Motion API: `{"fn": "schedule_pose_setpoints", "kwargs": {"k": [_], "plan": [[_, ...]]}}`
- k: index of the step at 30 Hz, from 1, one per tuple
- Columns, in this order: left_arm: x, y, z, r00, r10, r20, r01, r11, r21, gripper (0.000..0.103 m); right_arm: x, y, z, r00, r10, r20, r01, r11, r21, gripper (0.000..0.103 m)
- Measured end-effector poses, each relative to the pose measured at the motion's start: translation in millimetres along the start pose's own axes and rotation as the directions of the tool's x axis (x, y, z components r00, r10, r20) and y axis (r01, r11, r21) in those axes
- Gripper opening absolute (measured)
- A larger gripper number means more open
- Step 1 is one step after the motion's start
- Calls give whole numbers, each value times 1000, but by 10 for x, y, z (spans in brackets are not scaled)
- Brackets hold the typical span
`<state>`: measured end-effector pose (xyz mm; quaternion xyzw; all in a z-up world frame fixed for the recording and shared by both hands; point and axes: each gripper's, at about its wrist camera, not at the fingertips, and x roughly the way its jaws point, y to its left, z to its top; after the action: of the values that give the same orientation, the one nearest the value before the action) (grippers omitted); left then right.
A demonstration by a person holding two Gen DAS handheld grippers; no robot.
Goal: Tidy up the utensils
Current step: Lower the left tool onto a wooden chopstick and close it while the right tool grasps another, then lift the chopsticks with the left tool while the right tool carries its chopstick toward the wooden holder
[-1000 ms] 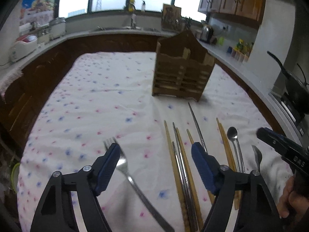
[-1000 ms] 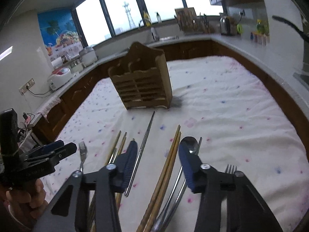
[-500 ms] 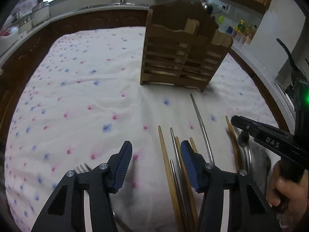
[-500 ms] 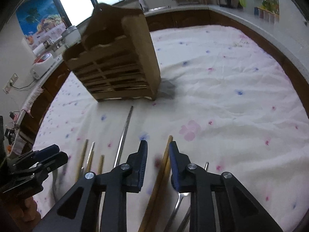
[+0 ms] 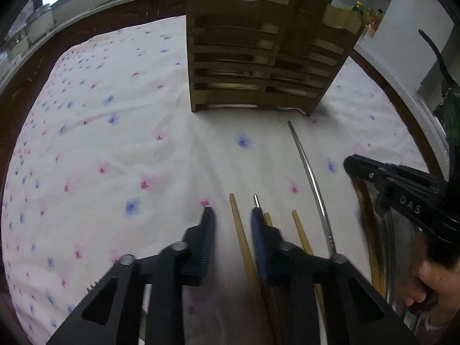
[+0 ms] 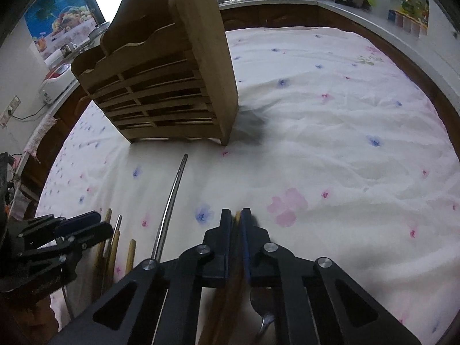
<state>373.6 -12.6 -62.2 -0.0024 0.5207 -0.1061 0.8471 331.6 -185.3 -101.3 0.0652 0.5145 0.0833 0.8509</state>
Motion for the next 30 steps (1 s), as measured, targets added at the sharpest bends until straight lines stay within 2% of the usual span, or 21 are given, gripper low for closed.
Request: {"fn": "schedule_pose_setpoints", "kwargs": {"k": [2, 10, 11, 17, 21, 25, 27, 29, 30], "plan": [[6, 13, 4, 1000, -5, 4, 5, 1000, 0, 7, -11, -12, -2, 1000, 20, 4, -20, 1000, 10, 6], [-145, 95, -54, 998, -39, 39, 40, 999, -26, 4, -332, 31, -30, 992, 95, 79, -99, 994, 39, 5], [-206, 110, -61, 997, -47, 54, 49, 998, -35, 0, -395, 36, -28, 991, 103, 90, -107, 993, 39, 5], [-735, 131, -132, 983, -88, 159, 96, 994, -44, 0, -834, 94, -24, 975, 140, 173, -147, 989, 28, 5], [-1099, 133, -267, 968, -109, 226, 118, 993, -30, 0, -1063, 156, -53, 963, 166, 212, -173, 985, 14, 4], [-1196, 168, -333, 969, -117, 216, 128, 991, -36, 0, -1065, 213, -73, 966, 151, 212, -154, 988, 0, 4], [-1079, 181, -338, 979, -107, 176, 116, 992, -44, 4, -996, 210, -89, 968, 144, 203, -148, 989, 6, 4], [-942, 150, -308, 985, -91, 144, 97, 995, -33, 18, -909, 190, -109, 971, 142, 193, -148, 989, 15, 4], [-846, 123, -303, 990, -63, 129, 67, 997, -26, 22, -832, 178, -112, 973, 143, 179, -150, 988, 23, 4]]}}
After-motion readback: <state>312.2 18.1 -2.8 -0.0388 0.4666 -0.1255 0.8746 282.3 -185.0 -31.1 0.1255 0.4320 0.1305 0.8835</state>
